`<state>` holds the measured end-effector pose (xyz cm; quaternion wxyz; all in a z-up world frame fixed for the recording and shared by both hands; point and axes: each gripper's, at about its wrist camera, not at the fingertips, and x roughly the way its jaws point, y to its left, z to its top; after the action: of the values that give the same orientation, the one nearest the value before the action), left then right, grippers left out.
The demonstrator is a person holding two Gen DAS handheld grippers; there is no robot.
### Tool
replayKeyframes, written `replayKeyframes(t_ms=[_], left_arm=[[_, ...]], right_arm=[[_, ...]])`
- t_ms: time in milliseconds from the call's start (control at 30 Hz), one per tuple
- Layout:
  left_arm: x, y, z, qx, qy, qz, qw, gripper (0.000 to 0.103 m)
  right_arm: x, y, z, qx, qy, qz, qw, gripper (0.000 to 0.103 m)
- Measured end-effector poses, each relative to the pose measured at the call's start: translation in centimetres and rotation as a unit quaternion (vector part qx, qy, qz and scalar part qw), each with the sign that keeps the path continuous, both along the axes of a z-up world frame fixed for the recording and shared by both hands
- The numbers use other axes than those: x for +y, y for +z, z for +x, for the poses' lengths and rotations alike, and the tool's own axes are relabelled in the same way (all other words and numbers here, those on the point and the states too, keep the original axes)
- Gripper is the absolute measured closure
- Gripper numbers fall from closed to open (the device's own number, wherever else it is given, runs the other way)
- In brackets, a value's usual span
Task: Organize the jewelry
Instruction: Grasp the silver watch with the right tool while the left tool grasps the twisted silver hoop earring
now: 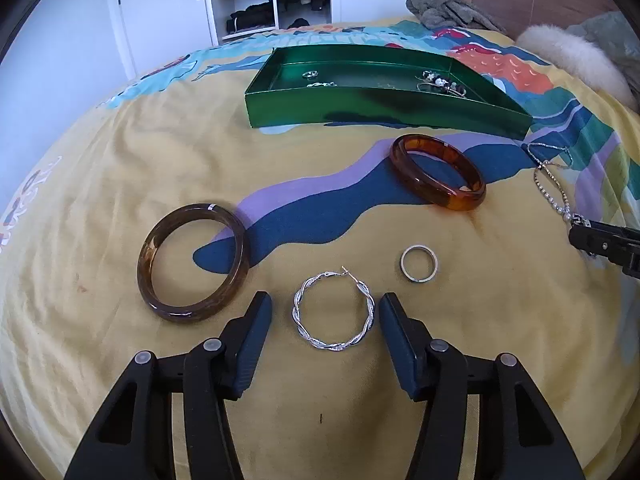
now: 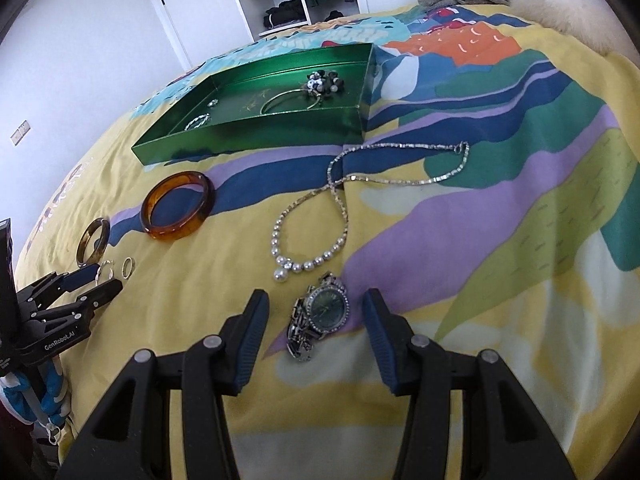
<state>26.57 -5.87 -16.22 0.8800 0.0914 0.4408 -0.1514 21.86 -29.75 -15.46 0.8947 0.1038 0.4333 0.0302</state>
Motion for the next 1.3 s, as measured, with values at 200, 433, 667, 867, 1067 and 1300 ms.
replayKeyframes(t_ms=[200,433,667,867,1067,1300], left_arm=[[-0.3,0.2,0.0,0.002,-0.008,-0.009,0.9999,0.062],[0.7,0.6,-0.4,0.011,-0.003,-0.044,0.999,0.064],[1.0,1.8,-2.1,0.006,-0.009,-0.052,0.9986,0.064],[1.4,3.4,-4.0,-0.008,-0.012,-0.06,0.9981,0.064],[2.1,5.5,-6.4,-0.026,-0.014,-0.071,0.997,0.064],[2.9,8.5,-9.0,-0.056,-0.016,-0.089,0.9943,0.064]], right_arm=[[-0.2,-0.2,-0.4,-0.003,-0.005,-0.01,1.0,0.082],[0.2,0.2,-1.6,-0.009,0.0,-0.02,1.0,0.083],[0.8,0.8,-3.5,-0.014,0.002,-0.013,1.0,0.083],[1.8,2.3,-5.7,-0.026,0.011,-0.015,0.999,0.083],[2.9,4.0,-8.1,-0.041,0.015,-0.02,0.999,0.083],[4.4,6.6,-10.7,-0.065,0.022,-0.028,0.997,0.083]])
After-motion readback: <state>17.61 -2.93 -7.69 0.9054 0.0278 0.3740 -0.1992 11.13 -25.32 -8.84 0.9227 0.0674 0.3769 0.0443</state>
